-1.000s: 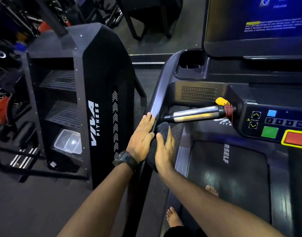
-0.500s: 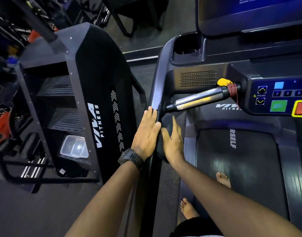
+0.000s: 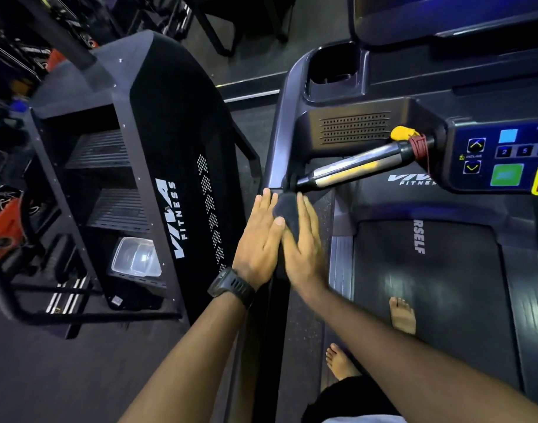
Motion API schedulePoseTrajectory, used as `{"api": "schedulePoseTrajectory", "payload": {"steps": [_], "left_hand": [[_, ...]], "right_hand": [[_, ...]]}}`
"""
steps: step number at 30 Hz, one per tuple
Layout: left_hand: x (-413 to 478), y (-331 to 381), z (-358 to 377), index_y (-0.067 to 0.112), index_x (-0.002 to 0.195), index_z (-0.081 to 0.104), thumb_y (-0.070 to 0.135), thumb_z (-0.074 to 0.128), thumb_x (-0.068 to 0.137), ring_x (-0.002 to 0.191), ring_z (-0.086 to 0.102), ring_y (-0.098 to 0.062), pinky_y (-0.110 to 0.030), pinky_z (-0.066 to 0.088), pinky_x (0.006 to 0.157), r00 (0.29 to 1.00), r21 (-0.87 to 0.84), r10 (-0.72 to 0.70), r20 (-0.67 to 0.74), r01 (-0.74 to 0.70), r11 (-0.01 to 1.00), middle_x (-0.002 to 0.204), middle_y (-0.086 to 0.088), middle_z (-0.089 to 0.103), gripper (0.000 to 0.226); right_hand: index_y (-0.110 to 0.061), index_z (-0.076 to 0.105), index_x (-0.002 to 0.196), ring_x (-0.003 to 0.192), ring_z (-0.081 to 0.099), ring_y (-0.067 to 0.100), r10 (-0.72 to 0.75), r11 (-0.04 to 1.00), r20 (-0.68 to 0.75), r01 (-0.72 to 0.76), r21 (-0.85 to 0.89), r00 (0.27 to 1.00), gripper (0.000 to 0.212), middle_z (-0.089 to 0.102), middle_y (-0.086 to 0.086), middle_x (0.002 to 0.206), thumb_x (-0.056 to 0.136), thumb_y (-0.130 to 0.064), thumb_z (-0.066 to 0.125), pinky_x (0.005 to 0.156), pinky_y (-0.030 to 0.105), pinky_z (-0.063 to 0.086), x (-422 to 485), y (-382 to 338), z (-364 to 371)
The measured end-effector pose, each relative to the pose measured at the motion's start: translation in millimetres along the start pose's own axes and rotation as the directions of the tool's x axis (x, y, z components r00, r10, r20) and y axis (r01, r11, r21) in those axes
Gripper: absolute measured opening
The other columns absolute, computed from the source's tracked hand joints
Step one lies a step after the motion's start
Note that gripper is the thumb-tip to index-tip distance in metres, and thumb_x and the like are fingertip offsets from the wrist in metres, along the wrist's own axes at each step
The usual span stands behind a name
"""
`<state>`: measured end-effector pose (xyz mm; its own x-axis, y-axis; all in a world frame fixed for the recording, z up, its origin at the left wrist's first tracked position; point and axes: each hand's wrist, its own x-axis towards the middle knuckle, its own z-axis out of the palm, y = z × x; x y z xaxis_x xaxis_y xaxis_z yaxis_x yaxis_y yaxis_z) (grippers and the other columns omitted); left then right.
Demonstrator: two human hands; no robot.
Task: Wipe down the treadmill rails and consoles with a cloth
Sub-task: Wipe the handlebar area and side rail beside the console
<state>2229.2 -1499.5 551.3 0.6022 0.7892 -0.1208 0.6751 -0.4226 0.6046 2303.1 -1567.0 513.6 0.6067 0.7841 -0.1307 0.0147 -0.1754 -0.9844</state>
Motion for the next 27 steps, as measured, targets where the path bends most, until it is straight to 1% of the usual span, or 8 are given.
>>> {"api": "schedulePoseTrajectory", "payload": {"steps": [4, 6, 9, 11, 14, 19, 23, 27], "left_hand": [[-10.6, -3.4, 3.5, 0.015, 0.158, 0.017, 0.051, 0.016, 0.096, 0.152, -0.006, -0.003, -0.009, -0.005, 0.116, 1.000, 0.015, -0.008, 0.005, 0.008, 1.000, 0.161, 0.012, 0.001, 0.071], [-13.3, -4.4, 3.6, 0.015, 0.158, 0.017, 0.051, 0.015, 0.096, 0.152, -0.006, -0.002, -0.009, -0.005, 0.116, 1.000, 0.013, -0.013, 0.002, 0.013, 1.000, 0.162, 0.013, 0.001, 0.072], [-13.9, -3.5, 2.1, 0.014, 0.158, 0.019, 0.052, 0.015, 0.096, 0.152, -0.005, -0.005, -0.011, -0.004, 0.117, 1.000, 0.012, -0.007, 0.004, 0.007, 1.000, 0.162, 0.011, 0.002, 0.073], [-15.1, -4.0, 2.4, 0.014, 0.158, 0.020, 0.051, 0.016, 0.096, 0.152, -0.004, -0.005, -0.012, -0.004, 0.118, 1.000, 0.003, -0.004, 0.002, 0.004, 1.000, 0.163, 0.009, 0.003, 0.072], [-20.0, -4.4, 3.7, 0.014, 0.158, 0.019, 0.050, 0.017, 0.098, 0.152, -0.004, -0.004, -0.011, -0.004, 0.117, 1.000, 0.006, -0.010, -0.004, 0.010, 1.000, 0.165, 0.006, 0.004, 0.070], [-26.3, -4.6, 2.7, 0.014, 0.158, 0.017, 0.051, 0.015, 0.096, 0.151, -0.007, -0.003, -0.011, -0.006, 0.117, 1.000, 0.013, -0.005, 0.012, 0.005, 1.000, 0.163, 0.010, -0.001, 0.072], [-30.7, -7.1, 4.3, 0.015, 0.158, 0.017, 0.050, 0.016, 0.099, 0.152, -0.007, -0.003, -0.010, -0.006, 0.116, 1.000, 0.009, -0.006, 0.004, 0.006, 1.000, 0.163, 0.011, 0.000, 0.069], [-29.1, -6.8, 3.1, 0.015, 0.157, 0.019, 0.053, 0.014, 0.096, 0.152, -0.003, -0.005, -0.010, -0.004, 0.116, 1.000, -0.004, 0.012, -0.015, -0.012, 1.000, 0.162, 0.011, 0.003, 0.072]], "right_hand": [[-0.026, 0.020, 0.162, 0.148, 0.033, 0.021, 0.247, 0.968, 0.018, -0.248, 0.037, 0.969, 0.064, 0.028, 0.002, 0.166, 0.105, -0.040, 0.047, 0.111, 0.032, 0.032, 9.3, 15.5, 0.2], [-0.023, 0.020, 0.161, 0.148, 0.032, 0.021, 0.252, 0.968, 0.025, -0.252, 0.008, 0.967, 0.064, 0.026, 0.003, 0.166, 0.106, -0.035, 0.049, 0.108, 0.022, 0.028, -16.0, 13.5, 0.7], [-0.023, 0.027, 0.160, 0.148, 0.030, 0.012, 0.057, 0.998, -0.015, -0.057, -0.006, 0.998, 0.063, 0.026, 0.000, 0.166, 0.103, -0.035, 0.053, 0.106, 0.004, 0.020, -18.9, 4.7, 0.1], [-0.024, 0.027, 0.160, 0.148, 0.031, 0.013, 0.030, 1.000, -0.007, -0.030, -0.008, 1.000, 0.065, 0.028, 0.000, 0.166, 0.102, -0.039, 0.051, 0.112, 0.016, 0.028, 1.1, 8.0, 2.6], [-0.024, 0.020, 0.162, 0.145, 0.036, 0.024, 0.284, 0.958, 0.004, -0.284, 0.032, 0.959, 0.064, 0.030, 0.006, 0.164, 0.106, -0.037, 0.048, 0.107, 0.030, 0.032, -3.0, 15.0, 2.0], [-0.025, 0.027, 0.160, 0.147, 0.030, 0.010, 0.077, 0.997, -0.022, -0.077, 0.011, 0.997, 0.061, 0.027, -0.003, 0.166, 0.105, -0.027, 0.053, 0.101, -0.002, 0.017, -23.0, 4.7, 1.9], [-0.025, 0.024, 0.161, 0.146, 0.036, 0.024, 0.320, 0.945, -0.007, -0.318, 0.068, 0.948, 0.063, 0.031, 0.003, 0.164, 0.105, -0.035, 0.050, 0.107, 0.027, 0.031, -6.3, 19.3, 4.9], [-0.026, 0.023, 0.161, 0.149, 0.027, 0.013, 0.130, 0.992, -0.016, -0.130, 0.002, 0.991, 0.062, 0.023, -0.002, 0.167, 0.106, -0.035, 0.050, 0.105, 0.008, 0.018, -34.1, 7.0, 4.1]]}}
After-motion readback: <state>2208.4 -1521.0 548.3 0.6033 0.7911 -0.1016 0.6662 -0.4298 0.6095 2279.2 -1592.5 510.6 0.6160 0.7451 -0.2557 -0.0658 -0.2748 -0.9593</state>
